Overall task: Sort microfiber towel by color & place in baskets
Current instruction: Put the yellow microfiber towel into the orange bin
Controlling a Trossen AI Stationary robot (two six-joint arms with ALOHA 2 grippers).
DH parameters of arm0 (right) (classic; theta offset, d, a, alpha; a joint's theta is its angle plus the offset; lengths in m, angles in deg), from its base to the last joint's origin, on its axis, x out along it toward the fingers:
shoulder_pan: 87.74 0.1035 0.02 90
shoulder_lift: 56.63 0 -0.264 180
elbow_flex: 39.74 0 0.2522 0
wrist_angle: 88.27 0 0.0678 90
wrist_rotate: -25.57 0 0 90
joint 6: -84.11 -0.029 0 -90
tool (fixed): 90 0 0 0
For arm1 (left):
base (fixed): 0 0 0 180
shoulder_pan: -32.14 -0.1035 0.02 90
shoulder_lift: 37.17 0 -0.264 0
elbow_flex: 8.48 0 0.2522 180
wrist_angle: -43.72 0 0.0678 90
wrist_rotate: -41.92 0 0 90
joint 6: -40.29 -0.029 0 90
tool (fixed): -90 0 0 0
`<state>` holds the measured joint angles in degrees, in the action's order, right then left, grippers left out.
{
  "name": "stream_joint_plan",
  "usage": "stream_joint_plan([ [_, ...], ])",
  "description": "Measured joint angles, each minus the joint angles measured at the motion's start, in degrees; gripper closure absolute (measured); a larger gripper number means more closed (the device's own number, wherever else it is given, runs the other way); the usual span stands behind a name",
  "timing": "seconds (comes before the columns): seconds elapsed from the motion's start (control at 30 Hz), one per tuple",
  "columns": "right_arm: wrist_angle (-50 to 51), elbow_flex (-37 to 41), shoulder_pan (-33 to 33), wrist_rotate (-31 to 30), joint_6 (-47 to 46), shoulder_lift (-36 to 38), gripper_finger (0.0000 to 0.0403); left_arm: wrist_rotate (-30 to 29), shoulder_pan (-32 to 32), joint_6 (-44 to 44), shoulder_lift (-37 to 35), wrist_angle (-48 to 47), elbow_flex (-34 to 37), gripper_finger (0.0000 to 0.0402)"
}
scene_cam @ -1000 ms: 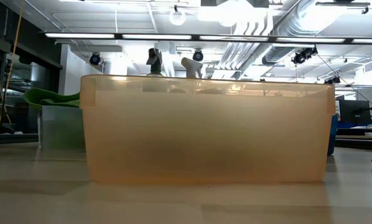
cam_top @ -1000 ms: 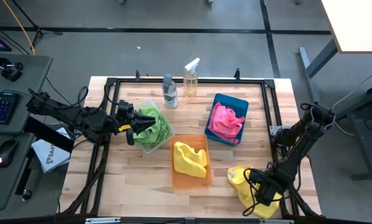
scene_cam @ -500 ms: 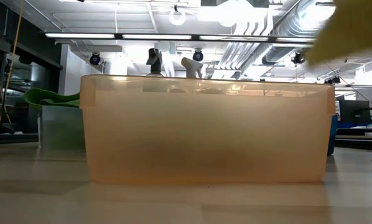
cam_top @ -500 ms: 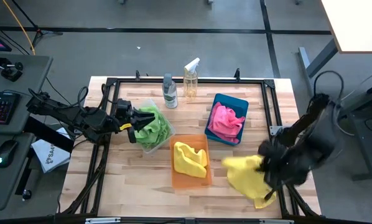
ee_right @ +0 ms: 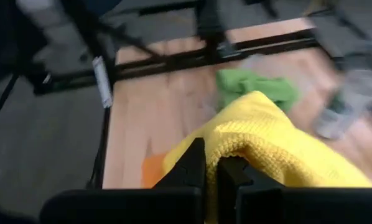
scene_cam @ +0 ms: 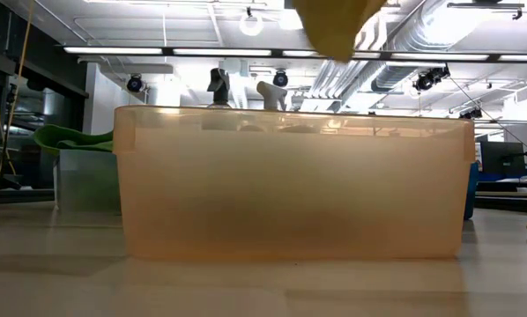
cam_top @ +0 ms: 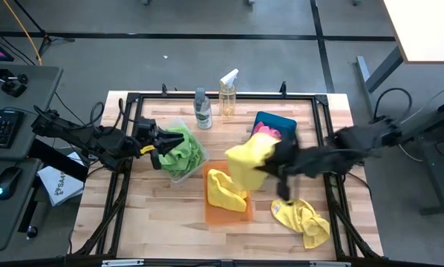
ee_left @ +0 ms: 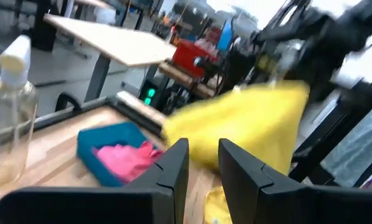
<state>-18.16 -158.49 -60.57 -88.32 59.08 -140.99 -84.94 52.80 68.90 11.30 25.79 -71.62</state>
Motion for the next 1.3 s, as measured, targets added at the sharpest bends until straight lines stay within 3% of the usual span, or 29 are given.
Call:
stream_joint_plan([
  [0.13,-2.2,1.6,-5.2,8.8,5.5,-6.3,0.0402,0.2,0.0,-3.6,-0.1,5.2,0.0,0.0326],
  [0.4,-1.5,2.1,-10.0,16.5,11.9,-18.6,0.0403,0.5,0.0,-6.2,-0.2,8.8,0.0,0.0326],
  [0.83,3.6,2.1,-10.1,20.3,17.6,-36.4,0.0403,0.6,0.0,-5.8,-0.2,8.8,0.0,0.0326],
  [1.07,9.2,2.1,-10.1,20.9,19.0,-38.0,0.0403,0.6,0.0,-4.7,-0.2,8.8,0.0,0.0326],
  [1.3,1.7,2.1,-10.6,25.6,16.9,-37.9,0.0403,0.6,0.0,-4.8,-0.2,8.7,0.0,0.0326],
])
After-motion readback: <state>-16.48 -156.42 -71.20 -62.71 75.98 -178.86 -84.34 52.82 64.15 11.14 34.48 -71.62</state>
